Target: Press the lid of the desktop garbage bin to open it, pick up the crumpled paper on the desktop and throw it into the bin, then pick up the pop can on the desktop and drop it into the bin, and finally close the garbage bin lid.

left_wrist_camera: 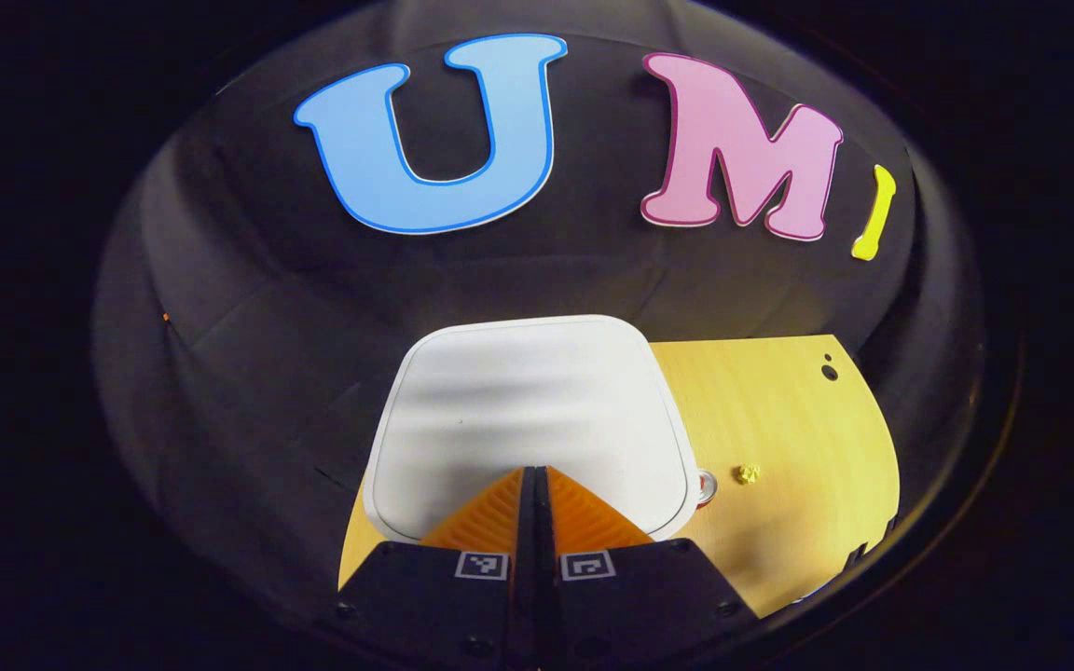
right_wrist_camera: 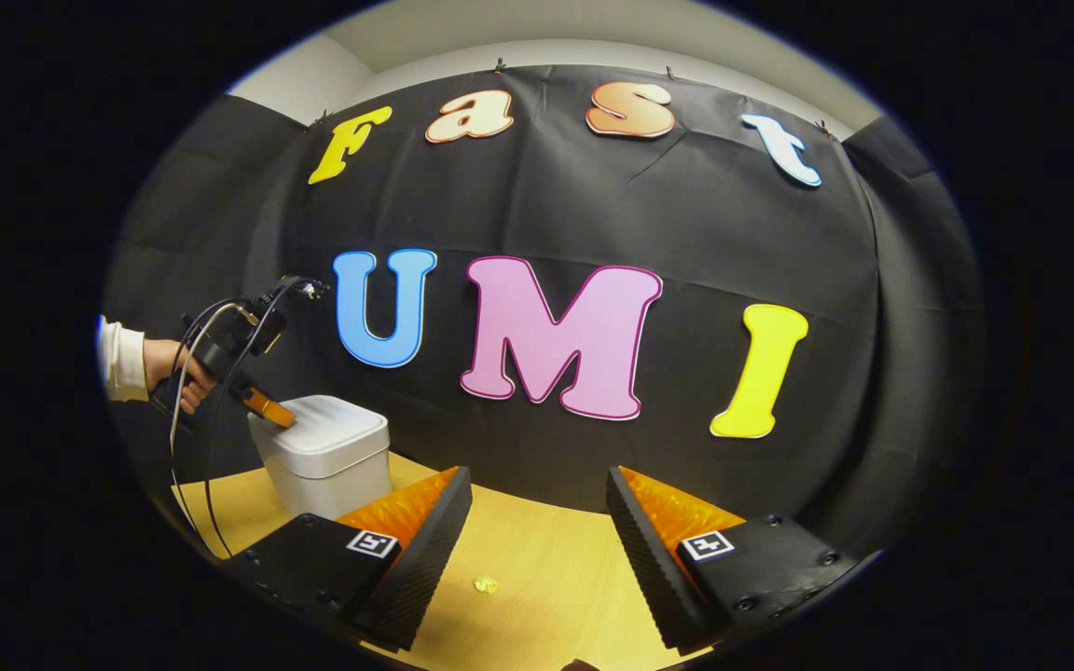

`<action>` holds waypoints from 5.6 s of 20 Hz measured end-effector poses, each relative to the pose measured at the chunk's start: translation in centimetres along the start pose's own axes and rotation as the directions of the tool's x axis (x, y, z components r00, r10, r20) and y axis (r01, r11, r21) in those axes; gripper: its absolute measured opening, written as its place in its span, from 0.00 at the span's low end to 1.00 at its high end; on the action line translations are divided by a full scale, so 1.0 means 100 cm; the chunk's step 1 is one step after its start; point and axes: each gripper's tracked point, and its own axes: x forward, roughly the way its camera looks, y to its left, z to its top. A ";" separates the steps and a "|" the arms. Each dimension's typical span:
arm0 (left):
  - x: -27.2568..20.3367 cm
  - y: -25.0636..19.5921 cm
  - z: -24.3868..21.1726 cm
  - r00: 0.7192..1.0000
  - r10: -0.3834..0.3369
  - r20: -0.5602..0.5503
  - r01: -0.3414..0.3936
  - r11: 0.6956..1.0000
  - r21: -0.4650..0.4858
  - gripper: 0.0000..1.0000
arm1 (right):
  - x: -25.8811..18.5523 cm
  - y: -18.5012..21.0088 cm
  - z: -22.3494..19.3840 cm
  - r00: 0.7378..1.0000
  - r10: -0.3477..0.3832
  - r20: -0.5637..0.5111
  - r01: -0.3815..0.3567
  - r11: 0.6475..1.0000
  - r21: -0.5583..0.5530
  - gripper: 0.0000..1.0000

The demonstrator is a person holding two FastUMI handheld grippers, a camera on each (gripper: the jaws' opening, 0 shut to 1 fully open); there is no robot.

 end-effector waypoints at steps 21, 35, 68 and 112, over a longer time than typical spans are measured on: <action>-0.262 0.025 0.018 0.702 0.109 0.703 -0.045 0.993 -0.108 0.95 | 0.124 0.071 -0.227 0.852 0.169 -0.496 -0.211 0.977 -0.030 0.90; -0.291 0.029 -0.081 0.790 0.322 0.522 -0.232 0.945 -0.232 0.97 | 0.176 0.087 -0.411 0.576 0.168 -0.800 -0.116 0.986 0.124 0.84; -0.235 -0.034 -0.083 0.844 0.088 0.529 -0.022 0.991 -0.130 0.96 | 0.173 0.258 -0.023 0.801 0.570 -0.181 -0.559 0.821 0.113 0.83; 0.104 -0.204 -0.096 0.961 -0.168 0.218 0.168 0.986 0.021 0.82 | 0.074 -0.015 -0.128 0.847 0.207 -0.489 -0.139 0.975 0.171 0.90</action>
